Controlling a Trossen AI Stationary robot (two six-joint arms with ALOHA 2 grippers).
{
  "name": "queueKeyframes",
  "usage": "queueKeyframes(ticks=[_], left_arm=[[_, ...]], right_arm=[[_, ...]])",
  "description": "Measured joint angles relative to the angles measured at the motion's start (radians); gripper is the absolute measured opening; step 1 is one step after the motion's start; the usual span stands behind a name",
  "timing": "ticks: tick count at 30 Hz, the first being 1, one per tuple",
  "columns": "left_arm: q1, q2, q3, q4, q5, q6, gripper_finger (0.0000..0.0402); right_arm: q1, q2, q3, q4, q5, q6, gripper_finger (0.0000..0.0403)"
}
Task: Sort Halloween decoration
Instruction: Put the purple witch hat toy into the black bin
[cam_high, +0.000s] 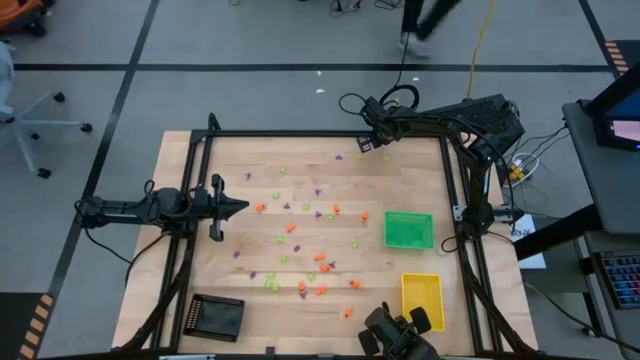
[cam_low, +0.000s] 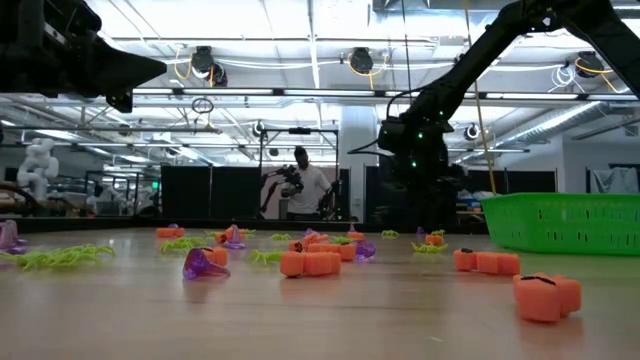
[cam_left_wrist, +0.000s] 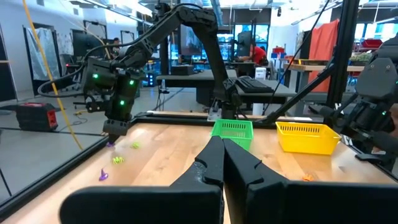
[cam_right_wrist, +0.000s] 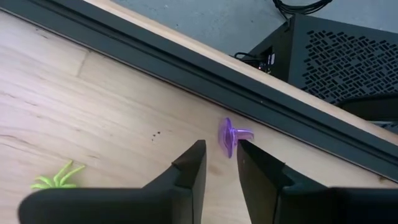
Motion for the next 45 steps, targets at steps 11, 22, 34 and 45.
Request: queueKeyframes(ticks=[11,22,34,45], left_arm=[[0.000,0.000,0.000,-0.001,0.000,0.000,0.0000],[0.000,0.000,0.000,-0.001,0.000,0.000,0.0000],[0.000,0.000,0.000,0.002,0.000,0.000,0.0000],[0.000,0.000,0.000,0.007,0.000,0.017,0.0000]], right_arm=[[0.000,0.000,0.000,-0.007,0.003,0.020,0.0077],[0.000,0.000,0.000,0.006,0.004,0.031,0.0077],[0.004,0.043,0.000,0.014,0.033,0.025,0.0077],[0.002,0.041,0.000,0.027,0.028,0.013,0.0077]])
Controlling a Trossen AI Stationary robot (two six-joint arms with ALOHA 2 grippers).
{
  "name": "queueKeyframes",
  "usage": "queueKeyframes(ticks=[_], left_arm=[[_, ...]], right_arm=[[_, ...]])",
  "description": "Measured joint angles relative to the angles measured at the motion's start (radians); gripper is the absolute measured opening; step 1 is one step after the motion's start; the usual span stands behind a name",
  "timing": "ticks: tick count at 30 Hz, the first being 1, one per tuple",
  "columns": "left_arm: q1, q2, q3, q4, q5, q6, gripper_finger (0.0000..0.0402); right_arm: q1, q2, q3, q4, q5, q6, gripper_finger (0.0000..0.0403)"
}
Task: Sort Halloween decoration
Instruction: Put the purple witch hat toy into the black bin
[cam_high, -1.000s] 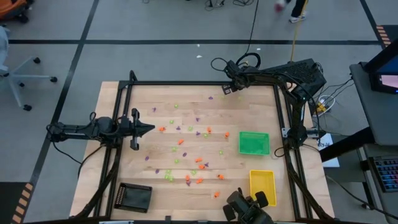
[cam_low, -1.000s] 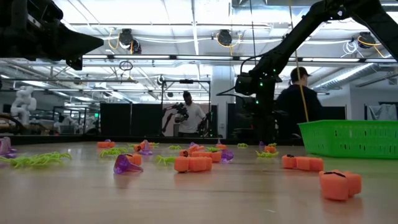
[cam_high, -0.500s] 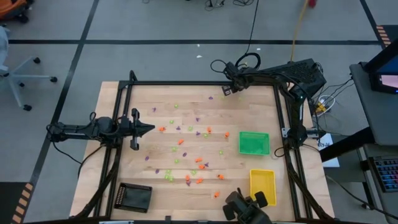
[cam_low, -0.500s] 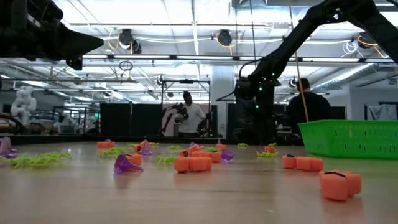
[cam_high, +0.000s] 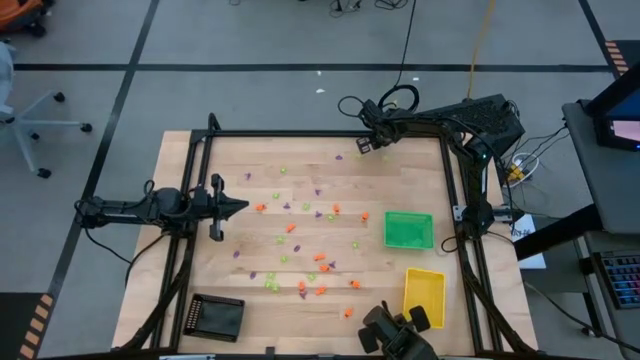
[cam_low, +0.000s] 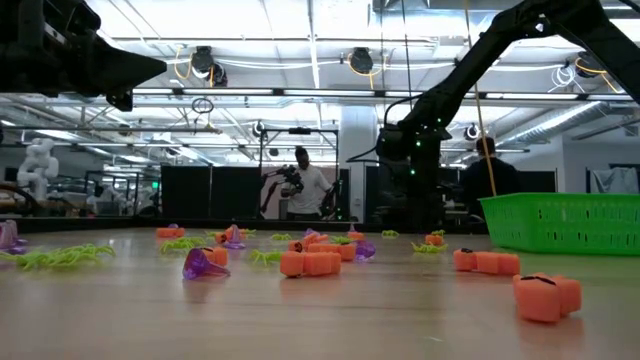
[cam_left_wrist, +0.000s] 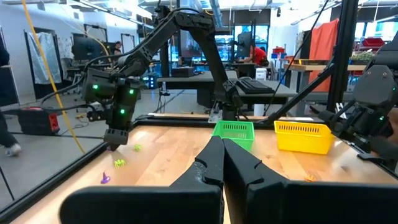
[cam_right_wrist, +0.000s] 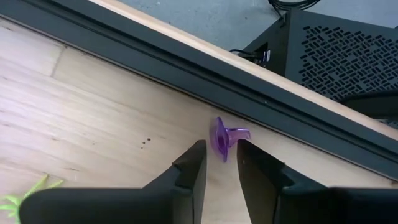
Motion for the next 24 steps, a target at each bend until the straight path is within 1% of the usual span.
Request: queueKeyframes(ticks=[4,12,17,24], left_arm=[[0.000,0.000,0.000,0.000,0.000,0.000,0.0000],[0.000,0.000,0.000,0.000,0.000,0.001,0.0000],[0.000,0.000,0.000,0.000,0.000,0.001,0.0000],[0.000,0.000,0.000,0.000,0.000,0.001,0.0000]], right_arm=[[0.000,0.000,0.000,0.006,-0.003,-0.011,0.0064],[-0.003,-0.001,0.000,0.011,-0.028,-0.028,0.0007],[-0.003,-0.002,0.000,0.010,-0.039,-0.046,0.0003],[0.001,-0.006,0.000,0.001,-0.118,-0.084,0.0001]])
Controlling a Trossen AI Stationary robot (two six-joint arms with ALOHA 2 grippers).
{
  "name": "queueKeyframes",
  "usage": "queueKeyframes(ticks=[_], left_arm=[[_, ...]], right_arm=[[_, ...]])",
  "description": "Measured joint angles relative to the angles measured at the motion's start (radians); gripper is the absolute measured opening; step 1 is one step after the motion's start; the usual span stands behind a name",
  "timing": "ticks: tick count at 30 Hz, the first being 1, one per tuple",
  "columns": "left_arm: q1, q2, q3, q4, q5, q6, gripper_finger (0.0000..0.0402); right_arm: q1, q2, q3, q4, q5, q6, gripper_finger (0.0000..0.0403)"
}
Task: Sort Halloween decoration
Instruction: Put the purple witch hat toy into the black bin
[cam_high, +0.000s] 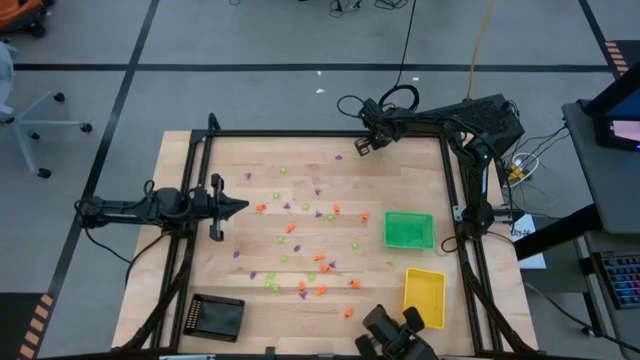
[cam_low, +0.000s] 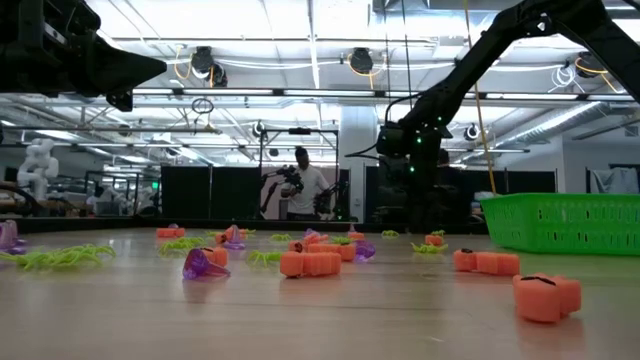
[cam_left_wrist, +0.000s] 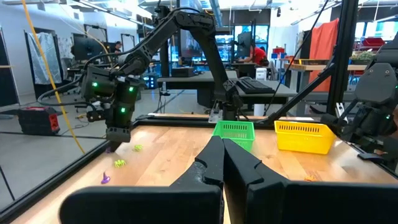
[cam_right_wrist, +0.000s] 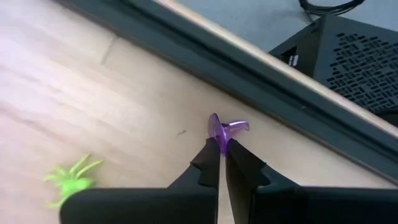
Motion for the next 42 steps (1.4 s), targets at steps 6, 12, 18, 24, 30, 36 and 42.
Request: queueKeyframes(ticks=[6,12,18,24,30,36,42], left_arm=[[0.000,0.000,0.000,0.000,0.000,0.000,0.0000],[0.000,0.000,0.000,0.000,0.000,0.000,0.0000],[0.000,0.000,0.000,0.000,0.000,0.000,0.0000],[0.000,0.000,0.000,0.000,0.000,-0.008,0.0000],[0.000,0.000,0.000,-0.001,0.023,-0.048,0.0000],[-0.003,0.004,0.000,-0.026,0.052,-0.095,0.0000],[-0.045,0.063,0.000,-0.046,0.052,-0.133,0.0000]], right_arm=[[0.033,-0.035,-0.002,-0.055,-0.058,-0.030,0.0000],[0.108,-0.125,-0.002,-0.100,-0.071,-0.061,0.0000],[0.249,-0.242,-0.002,-0.155,-0.069,-0.091,0.0000],[0.457,-0.363,-0.047,-0.137,-0.067,-0.077,0.0000],[0.681,-0.467,-0.205,0.128,-0.042,0.007,0.0000],[0.842,-0.478,-0.359,0.509,-0.015,0.007,0.0000],[0.940,-0.453,-0.447,0.748,-0.014,-0.017,0.0000]])
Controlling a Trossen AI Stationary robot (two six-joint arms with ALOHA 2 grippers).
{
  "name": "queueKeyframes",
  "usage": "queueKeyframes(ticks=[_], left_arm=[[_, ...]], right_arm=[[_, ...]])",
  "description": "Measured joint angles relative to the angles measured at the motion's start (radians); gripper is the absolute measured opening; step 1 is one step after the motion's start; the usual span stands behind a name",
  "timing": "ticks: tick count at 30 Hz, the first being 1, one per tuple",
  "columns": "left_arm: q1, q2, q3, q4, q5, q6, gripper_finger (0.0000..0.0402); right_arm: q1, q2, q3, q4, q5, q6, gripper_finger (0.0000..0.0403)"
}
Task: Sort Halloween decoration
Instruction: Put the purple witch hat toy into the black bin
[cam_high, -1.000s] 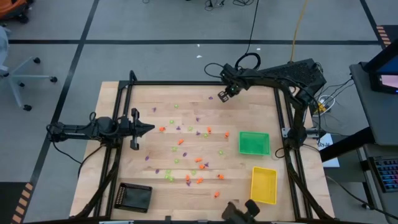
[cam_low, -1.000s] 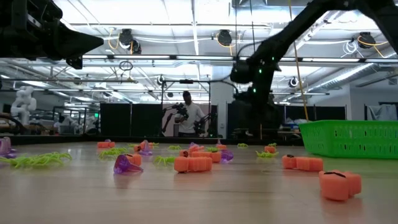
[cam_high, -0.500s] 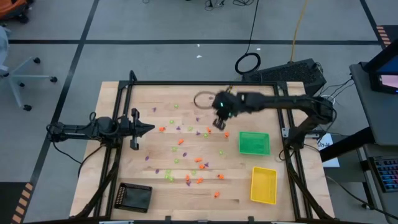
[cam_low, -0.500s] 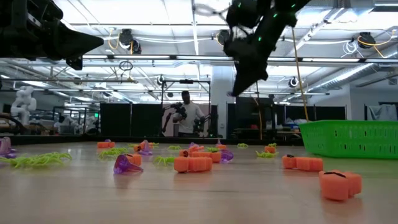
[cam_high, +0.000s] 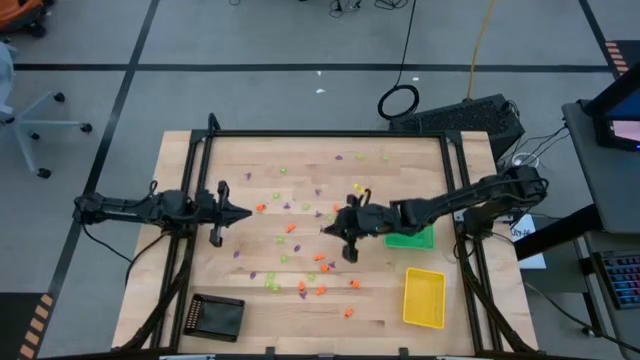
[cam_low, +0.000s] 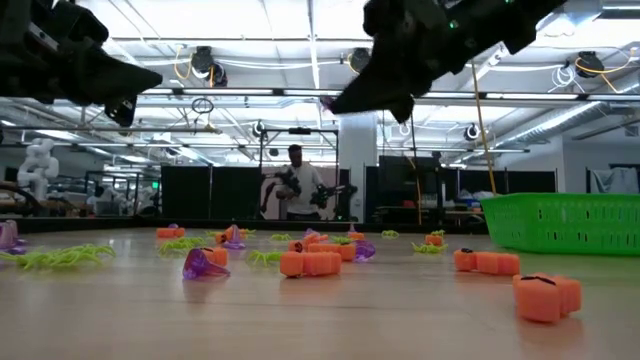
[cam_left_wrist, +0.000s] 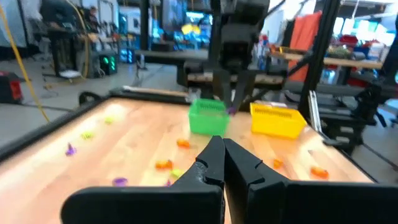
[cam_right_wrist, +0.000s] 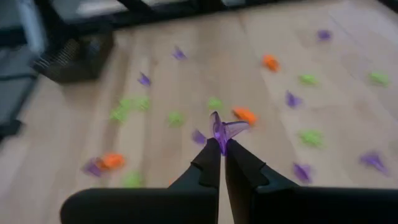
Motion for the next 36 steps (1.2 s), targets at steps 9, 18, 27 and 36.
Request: queueKeyframes(ticks=[9,18,27,36], left_arm=[[-0.112,0.157,0.032,0.017,-0.067,-0.053,0.0000],[-0.224,0.306,0.039,0.093,-0.282,-0.021,0.0000],[-0.230,0.332,0.039,0.170,-0.313,0.063,0.0000],[-0.230,0.332,0.039,0.167,-0.309,0.118,0.0000]], right_arm=[[0.082,0.095,-0.003,0.163,-0.002,-0.082,0.0000],[0.111,0.159,-0.003,0.319,0.002,-0.275,0.0000],[0.111,0.189,-0.002,0.427,0.052,-0.618,0.0000],[0.111,0.189,-0.002,0.426,0.109,-1.008,0.0000]])
